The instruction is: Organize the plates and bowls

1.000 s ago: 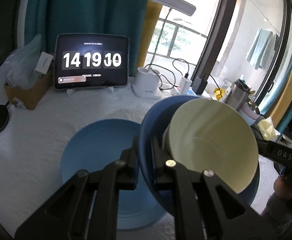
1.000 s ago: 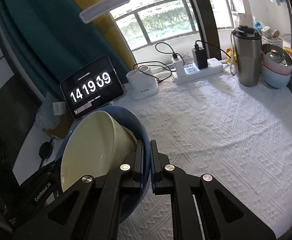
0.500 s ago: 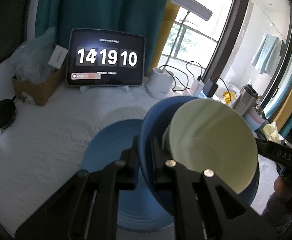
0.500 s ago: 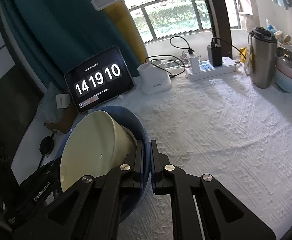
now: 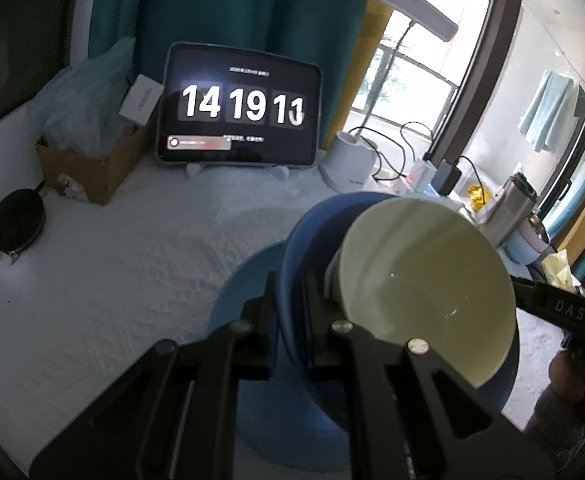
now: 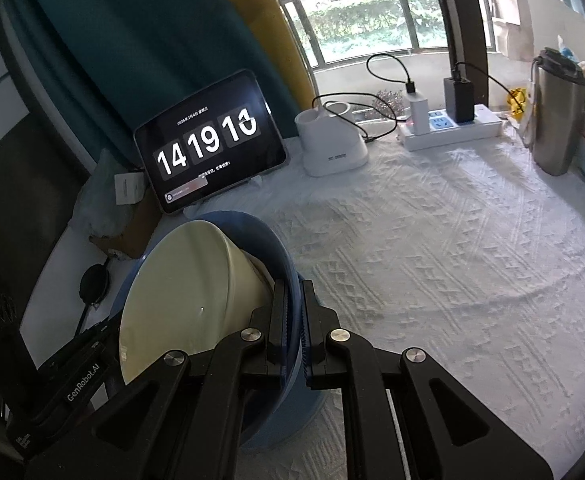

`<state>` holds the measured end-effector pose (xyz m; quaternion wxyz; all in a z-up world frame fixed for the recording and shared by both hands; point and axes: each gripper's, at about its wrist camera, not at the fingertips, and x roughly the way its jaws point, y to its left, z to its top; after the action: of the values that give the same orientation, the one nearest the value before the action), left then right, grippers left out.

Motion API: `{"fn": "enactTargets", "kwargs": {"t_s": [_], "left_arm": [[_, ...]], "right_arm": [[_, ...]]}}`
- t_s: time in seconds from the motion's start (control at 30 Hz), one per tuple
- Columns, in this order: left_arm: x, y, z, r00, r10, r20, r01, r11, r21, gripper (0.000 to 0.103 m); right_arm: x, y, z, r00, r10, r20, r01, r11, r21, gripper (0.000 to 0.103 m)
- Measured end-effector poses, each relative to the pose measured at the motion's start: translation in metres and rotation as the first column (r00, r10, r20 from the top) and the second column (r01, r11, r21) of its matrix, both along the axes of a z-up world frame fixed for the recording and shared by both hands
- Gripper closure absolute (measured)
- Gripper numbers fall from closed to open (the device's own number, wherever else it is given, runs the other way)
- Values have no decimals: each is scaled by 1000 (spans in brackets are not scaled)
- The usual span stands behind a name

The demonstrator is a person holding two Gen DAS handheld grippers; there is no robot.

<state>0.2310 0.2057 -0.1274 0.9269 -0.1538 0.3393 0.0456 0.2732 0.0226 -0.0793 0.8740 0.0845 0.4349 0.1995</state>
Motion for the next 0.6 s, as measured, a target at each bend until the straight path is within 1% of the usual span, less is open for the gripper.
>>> {"fn": "enactTargets", "kwargs": {"t_s": [0.23, 0.47, 0.53, 0.6], "left_arm": [[3, 13, -8, 1000, 17, -21, -17, 1000, 0, 95], [6, 21, -8, 1000, 18, -16, -18, 1000, 11, 95], [7, 21, -8, 1000, 16, -16, -15, 1000, 24, 95], [8, 18, -8, 1000, 8, -20, -7, 999, 54, 95]], "right_arm": [[8, 14, -11, 1000, 18, -24, -18, 1000, -1, 94], [13, 22, -15, 999, 23, -31, -23, 1000, 6, 94], [14, 23, -16, 999, 22, -33, -22, 1000, 4, 94], [15, 23, -19, 999, 19, -41, -19, 1000, 4, 94]]}}
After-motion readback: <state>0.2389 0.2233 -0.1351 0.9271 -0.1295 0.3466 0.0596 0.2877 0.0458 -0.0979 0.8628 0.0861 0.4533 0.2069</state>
